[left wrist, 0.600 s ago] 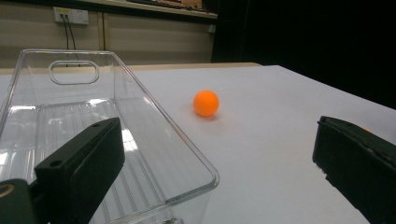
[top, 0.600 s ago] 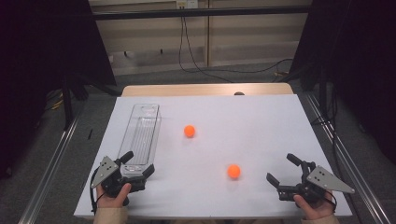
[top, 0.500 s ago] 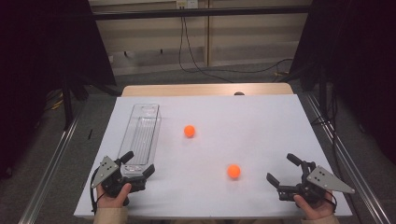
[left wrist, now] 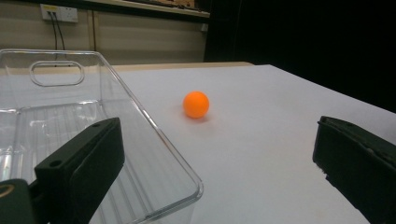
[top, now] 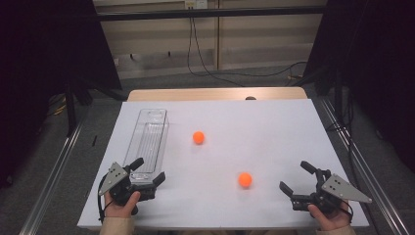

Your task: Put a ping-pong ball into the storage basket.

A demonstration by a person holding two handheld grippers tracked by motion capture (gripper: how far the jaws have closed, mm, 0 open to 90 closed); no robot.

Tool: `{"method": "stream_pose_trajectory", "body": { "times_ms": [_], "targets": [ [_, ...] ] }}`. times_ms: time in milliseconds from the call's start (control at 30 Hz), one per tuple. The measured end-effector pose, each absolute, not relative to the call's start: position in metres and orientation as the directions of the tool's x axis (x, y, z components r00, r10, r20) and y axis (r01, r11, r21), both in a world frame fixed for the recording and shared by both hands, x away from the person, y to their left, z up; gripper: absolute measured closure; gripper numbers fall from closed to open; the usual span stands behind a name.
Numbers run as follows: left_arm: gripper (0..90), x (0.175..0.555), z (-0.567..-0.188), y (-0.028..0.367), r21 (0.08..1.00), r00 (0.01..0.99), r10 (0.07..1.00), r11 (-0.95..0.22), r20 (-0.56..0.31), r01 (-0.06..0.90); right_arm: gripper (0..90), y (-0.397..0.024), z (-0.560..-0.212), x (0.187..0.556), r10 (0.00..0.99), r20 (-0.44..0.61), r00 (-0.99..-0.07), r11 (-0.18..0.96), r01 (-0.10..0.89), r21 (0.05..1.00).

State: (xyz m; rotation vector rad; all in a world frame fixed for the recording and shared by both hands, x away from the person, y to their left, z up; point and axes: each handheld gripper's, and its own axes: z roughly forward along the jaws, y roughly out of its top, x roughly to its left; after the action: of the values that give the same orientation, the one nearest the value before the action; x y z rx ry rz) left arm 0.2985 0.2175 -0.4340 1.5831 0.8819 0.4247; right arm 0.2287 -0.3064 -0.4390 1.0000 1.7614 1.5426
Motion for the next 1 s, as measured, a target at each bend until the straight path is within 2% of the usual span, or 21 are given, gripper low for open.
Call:
{"method": "stream_pose_trajectory", "body": {
  "times_ms": [1000],
  "targets": [
    [1.7,0.302,-0.432,0.181,0.950,0.716,0.671,-0.054,-0.194,0.308,2.2,-0.307,-0.439,0.229,0.833,0.047,-0.551,0.044,0.150,0.988]
  ]
}}
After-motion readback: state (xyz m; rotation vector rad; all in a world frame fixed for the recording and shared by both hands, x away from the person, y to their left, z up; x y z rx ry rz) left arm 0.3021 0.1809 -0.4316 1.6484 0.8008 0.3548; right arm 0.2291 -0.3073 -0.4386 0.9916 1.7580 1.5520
